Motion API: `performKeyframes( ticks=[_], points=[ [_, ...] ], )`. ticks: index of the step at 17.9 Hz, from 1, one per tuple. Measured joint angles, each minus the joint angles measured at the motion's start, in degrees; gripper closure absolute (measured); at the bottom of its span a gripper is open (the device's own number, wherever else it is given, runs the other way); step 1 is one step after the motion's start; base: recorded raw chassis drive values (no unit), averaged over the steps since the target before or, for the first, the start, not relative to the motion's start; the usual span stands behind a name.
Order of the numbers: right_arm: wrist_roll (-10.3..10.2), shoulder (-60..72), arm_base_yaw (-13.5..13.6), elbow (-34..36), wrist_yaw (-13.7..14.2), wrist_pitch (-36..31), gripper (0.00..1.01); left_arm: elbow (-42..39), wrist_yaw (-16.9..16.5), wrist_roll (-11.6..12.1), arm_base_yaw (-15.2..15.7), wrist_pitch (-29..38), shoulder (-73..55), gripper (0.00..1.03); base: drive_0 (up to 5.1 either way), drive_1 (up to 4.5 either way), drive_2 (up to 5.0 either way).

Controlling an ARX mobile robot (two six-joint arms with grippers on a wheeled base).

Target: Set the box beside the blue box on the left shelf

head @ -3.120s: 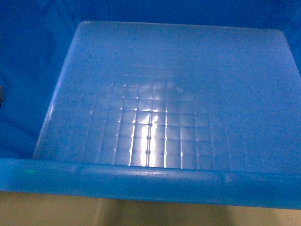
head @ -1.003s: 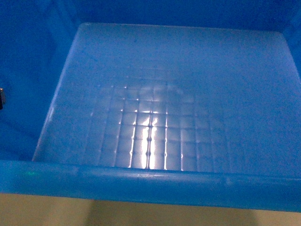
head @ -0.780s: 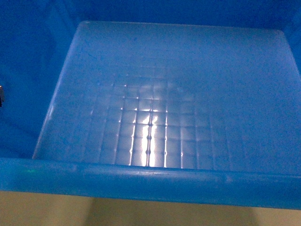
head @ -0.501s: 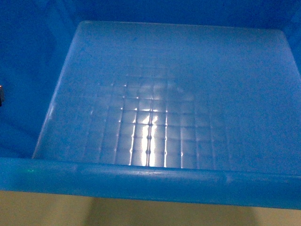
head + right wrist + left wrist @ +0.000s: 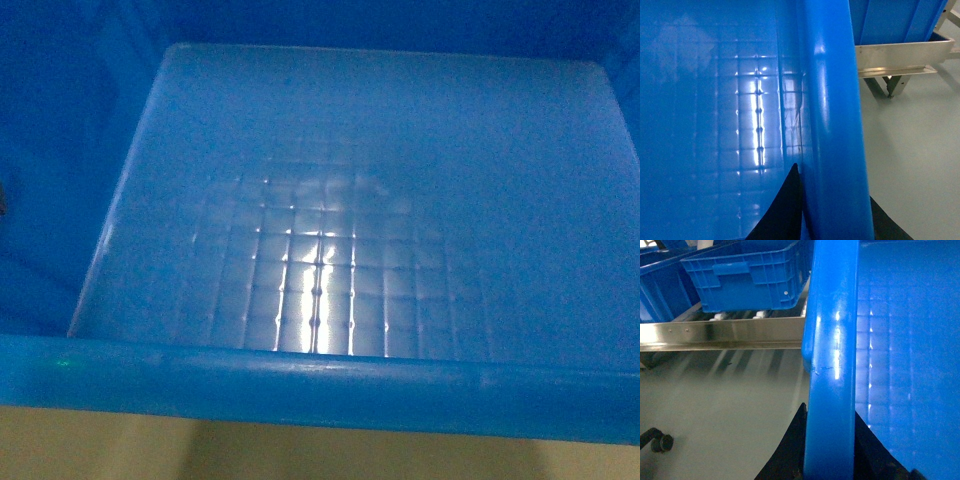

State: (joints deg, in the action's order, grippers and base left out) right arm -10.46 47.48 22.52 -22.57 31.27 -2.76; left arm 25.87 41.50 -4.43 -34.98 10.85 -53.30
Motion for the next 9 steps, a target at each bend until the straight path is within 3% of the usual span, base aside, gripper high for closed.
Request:
performKeyframes(
  ticks=[9],
  points=[
    [0.0, 0.0, 0.0, 0.0, 0.0, 0.0, 0.85, 0.0, 0.0, 0.1, 0.0, 0.2, -0.1, 0.90, 0.0, 4.11, -4.1]
  ],
)
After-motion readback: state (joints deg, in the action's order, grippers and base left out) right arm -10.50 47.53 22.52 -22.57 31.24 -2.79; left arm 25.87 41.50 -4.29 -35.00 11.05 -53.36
